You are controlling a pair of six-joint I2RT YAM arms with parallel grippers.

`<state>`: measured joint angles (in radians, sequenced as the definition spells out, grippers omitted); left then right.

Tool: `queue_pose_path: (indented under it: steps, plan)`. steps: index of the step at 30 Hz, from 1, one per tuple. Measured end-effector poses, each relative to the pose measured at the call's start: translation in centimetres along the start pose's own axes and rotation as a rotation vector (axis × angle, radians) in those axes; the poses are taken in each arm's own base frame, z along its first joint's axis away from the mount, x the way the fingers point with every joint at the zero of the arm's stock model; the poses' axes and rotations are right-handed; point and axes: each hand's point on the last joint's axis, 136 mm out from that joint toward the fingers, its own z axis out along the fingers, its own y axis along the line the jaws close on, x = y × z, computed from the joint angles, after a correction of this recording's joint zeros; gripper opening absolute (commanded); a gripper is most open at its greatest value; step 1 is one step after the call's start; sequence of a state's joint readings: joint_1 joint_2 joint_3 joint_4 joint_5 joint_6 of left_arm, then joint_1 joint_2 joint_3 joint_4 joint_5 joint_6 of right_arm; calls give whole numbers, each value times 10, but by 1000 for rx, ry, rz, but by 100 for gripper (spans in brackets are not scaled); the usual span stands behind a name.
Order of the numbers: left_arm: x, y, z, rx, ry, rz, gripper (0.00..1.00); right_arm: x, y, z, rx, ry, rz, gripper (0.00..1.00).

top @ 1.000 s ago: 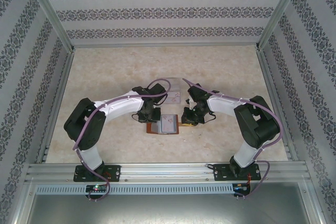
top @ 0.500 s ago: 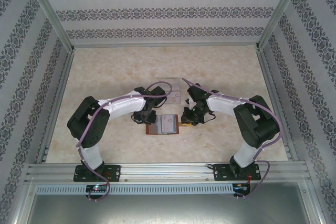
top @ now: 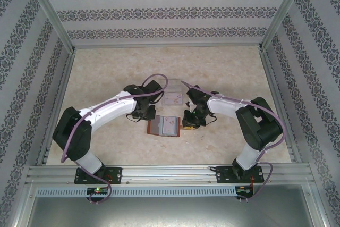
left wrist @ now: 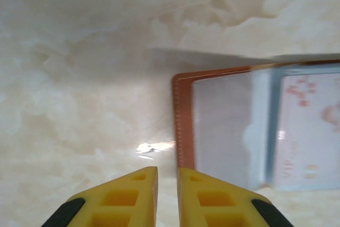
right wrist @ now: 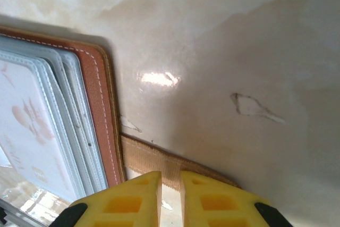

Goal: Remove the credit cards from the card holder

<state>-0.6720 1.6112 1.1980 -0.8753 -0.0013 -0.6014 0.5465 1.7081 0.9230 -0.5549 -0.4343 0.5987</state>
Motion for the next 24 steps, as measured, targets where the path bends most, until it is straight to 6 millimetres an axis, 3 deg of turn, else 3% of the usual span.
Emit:
queue_pose_path:
  steps: [5, 13, 18, 24]
  plan:
    - [-9, -23, 2, 181, -14, -53, 17, 2, 6, -3, -3, 0, -3, 19]
    - [-1, -58, 26, 416, 48, -123, 17, 1, 24, -5, -39, -22, -3, 19]
    - [-8, -69, 33, 493, 62, -146, 17, -1, 30, -1, -53, -31, 6, 19]
    - [-11, -73, 33, 533, 59, -159, 18, -3, 21, 9, -11, -27, 23, 19]
